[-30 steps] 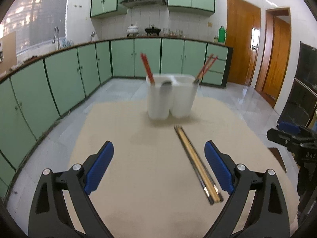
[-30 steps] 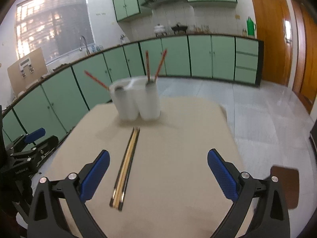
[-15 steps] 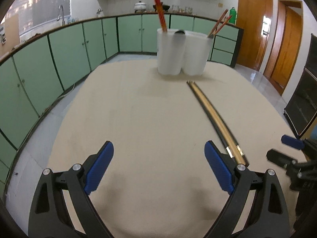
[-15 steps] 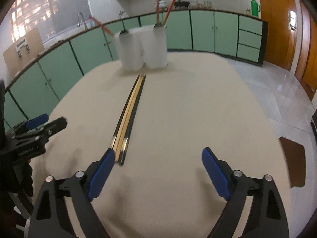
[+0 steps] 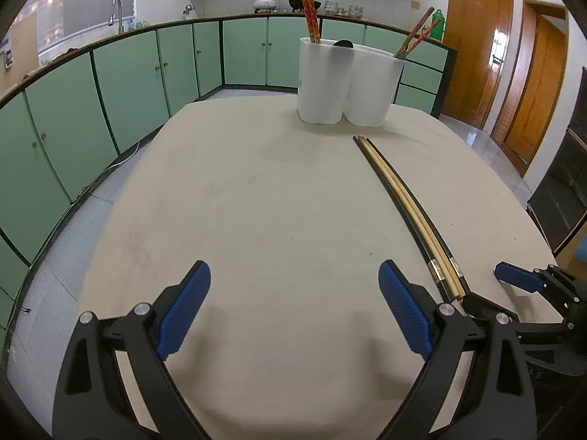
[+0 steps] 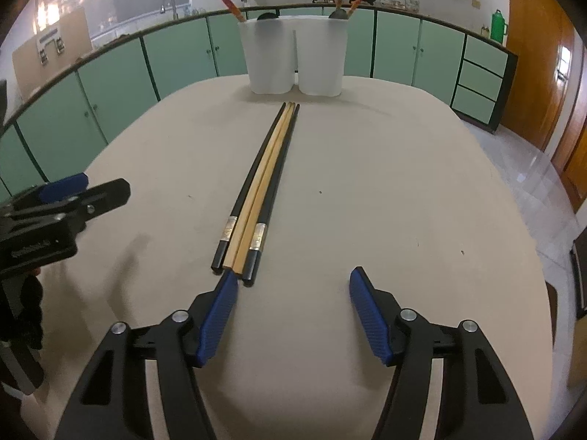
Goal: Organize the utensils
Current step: 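Withdraw both tools back toward the remaining chopsticks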
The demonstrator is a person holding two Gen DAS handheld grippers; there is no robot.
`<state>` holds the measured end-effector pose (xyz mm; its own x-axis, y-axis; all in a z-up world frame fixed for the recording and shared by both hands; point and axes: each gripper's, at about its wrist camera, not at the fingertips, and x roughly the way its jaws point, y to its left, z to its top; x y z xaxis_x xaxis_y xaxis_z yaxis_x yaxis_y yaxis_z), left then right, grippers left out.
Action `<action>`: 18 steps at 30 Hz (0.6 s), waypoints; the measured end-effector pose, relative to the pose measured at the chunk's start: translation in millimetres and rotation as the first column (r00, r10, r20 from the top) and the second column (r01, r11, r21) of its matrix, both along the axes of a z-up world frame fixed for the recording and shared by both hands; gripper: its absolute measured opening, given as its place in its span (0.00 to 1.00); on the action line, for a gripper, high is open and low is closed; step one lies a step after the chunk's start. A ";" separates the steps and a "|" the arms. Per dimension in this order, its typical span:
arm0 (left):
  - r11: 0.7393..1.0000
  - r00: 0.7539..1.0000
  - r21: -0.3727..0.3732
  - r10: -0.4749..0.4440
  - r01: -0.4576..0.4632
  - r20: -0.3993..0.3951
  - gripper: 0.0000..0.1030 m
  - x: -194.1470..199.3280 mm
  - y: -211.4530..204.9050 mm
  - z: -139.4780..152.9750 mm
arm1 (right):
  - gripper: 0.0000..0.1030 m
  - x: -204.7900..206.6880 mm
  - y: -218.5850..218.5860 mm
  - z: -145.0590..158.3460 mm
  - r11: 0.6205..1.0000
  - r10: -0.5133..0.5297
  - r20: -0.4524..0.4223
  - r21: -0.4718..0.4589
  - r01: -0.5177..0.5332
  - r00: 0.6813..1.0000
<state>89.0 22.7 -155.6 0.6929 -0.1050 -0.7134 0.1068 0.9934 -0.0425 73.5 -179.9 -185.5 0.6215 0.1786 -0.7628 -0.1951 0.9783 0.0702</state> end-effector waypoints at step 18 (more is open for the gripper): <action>1.000 1.000 -0.001 -0.006 0.006 -0.013 0.87 -2.0 -3.9 -4.1 | 0.38 6.5 -9.1 0.0 1.000 -0.017 0.000 0.025 0.017 1.000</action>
